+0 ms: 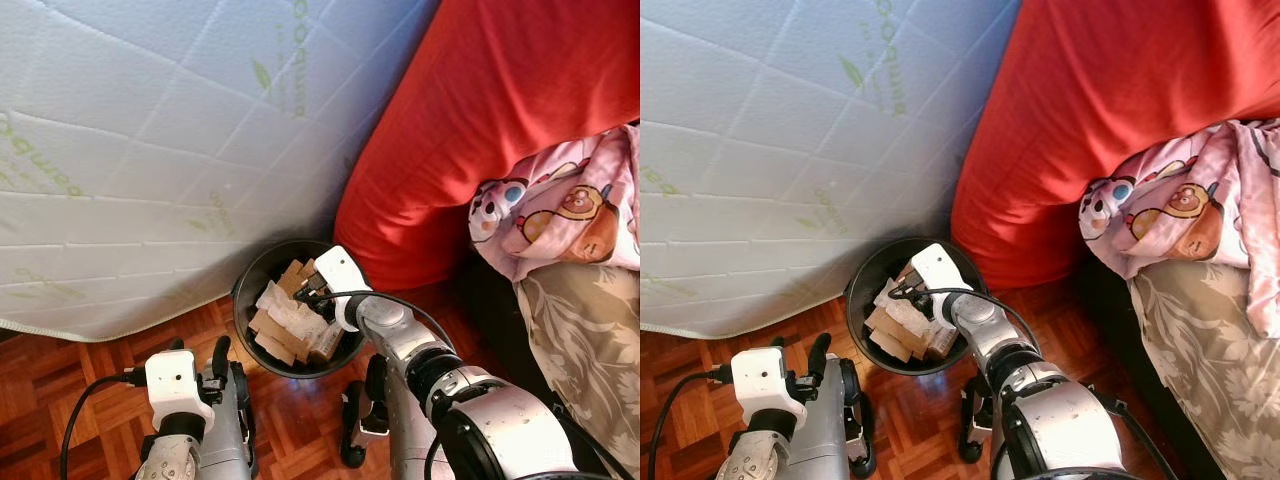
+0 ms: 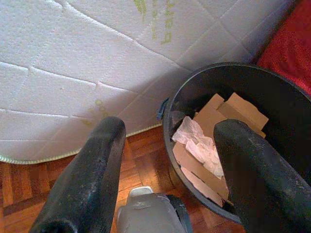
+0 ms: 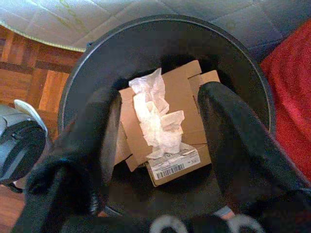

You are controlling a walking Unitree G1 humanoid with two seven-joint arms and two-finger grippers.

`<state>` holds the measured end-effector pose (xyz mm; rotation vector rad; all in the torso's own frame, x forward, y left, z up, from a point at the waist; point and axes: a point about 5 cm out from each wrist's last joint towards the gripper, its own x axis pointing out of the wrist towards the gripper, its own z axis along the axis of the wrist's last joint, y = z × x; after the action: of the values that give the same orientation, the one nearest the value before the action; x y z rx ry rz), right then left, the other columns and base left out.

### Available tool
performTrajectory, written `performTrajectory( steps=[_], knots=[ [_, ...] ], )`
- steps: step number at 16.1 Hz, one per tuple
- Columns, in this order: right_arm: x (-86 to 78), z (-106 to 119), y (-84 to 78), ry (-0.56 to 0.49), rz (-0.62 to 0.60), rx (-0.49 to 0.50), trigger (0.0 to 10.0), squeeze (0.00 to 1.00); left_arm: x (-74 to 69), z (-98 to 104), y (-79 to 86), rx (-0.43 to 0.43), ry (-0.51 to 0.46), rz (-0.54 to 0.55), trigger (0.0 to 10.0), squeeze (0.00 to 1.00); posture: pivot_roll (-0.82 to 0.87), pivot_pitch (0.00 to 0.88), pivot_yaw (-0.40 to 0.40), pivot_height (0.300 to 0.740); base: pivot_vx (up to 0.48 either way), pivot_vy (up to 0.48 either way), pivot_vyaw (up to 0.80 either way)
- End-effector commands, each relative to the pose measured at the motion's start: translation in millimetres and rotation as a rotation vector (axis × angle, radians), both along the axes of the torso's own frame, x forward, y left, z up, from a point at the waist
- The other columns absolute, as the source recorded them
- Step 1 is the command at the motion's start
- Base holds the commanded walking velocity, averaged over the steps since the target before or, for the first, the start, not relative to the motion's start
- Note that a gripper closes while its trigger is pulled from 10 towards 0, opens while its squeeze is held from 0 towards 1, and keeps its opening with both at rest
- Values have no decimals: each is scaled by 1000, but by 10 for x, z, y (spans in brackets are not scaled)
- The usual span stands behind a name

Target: Clean up the room

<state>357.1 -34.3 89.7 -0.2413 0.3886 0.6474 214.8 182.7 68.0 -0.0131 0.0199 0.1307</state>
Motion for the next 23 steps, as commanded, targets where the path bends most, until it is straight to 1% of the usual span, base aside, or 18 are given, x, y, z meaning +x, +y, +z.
performTrajectory(
  steps=[1,2,3,4,5,7,8,9,10,11,12,13,14,15,17,18,20,23],
  knots=[
    [-32,-49,4,28,-5,25,10000,1000,-69,-103,11,6,57,5,10000,0,199,526,-88,599,0,0,0],
    [26,21,-49,11,-59,81,10000,1000,-57,-108,14,6,59,2,10000,0,195,520,-82,599,0,0,0],
    [116,122,-167,-3,-167,189,10000,0,-44,-117,17,6,61,1,10000,0,193,515,-79,599,0,0,0],
    [203,210,-377,-31,-299,303,10000,0,-23,-138,25,9,68,-3,10000,0,193,498,-71,599,0,0,0],
    [249,221,-742,-76,-460,373,10000,0,10,-177,45,12,80,-10,10000,0,176,471,-65,599,0,0,0],
    [195,125,-1134,-117,-598,381,10000,0,65,-225,86,17,94,-16,10000,0,151,441,-60,599,0,0,0],
    [-29,-154,-1481,-120,-694,377,10000,0,128,-276,132,22,110,-18,10000,0,113,404,-47,599,0,0,0],
    [-222,-371,-1618,-93,-731,367,10000,0,167,-300,144,25,119,-25,10000,0,99,388,-36,599,0,0,0],
    [-444,-593,-1713,-60,-766,356,10000,0,218,-331,151,28,130,-33,10000,0,95,372,-23,599,0,0,0],
    [-755,-884,-1768,13,-799,347,10000,0,271,-371,161,35,148,-50,10000,0,82,348,-6,599,0,0,0],
    [-939,-1047,-1777,64,-830,335,10000,0,310,-403,181,45,164,-62,10000,0,63,328,15,599,0,0,0],
    [-1152,-1201,-1778,110,-900,431,10000,0,346,-434,207,49,179,-71,10000,0,54,313,27,599,0,0,0],
    [-1271,-1283,-1767,128,-916,397,10000,0,368,-451,225,56,192,-76,10000,0,49,295,43,608,0,0,0],
    [-1356,-1358,-1716,163,-935,380,10000,0,407,-492,246,65,213,-85,10000,0,42,273,56,623,0,0,0],
    [-1411,-1434,-1618,224,-922,337,10000,0,441,-585,268,63,256,-88,10000,0,35,243,60,653,0,0,0],
    [-1435,-1469,-1567,256,-900,313,10000,0,421,-655,266,56,289,-85,10000,0,36,237,58,663,0,0,0],
    [-1488,-1532,-1486,317,-839,256,10000,0,348,-802,270,25,362,-59,10000,0,45,218,40,693,0,0,0],
    [-1541,-1583,-1442,364,-804,217,10000,0,210,-981,298,-17,453,-23,10000,0,47,199,14,733,0,0,0]
  ],
)
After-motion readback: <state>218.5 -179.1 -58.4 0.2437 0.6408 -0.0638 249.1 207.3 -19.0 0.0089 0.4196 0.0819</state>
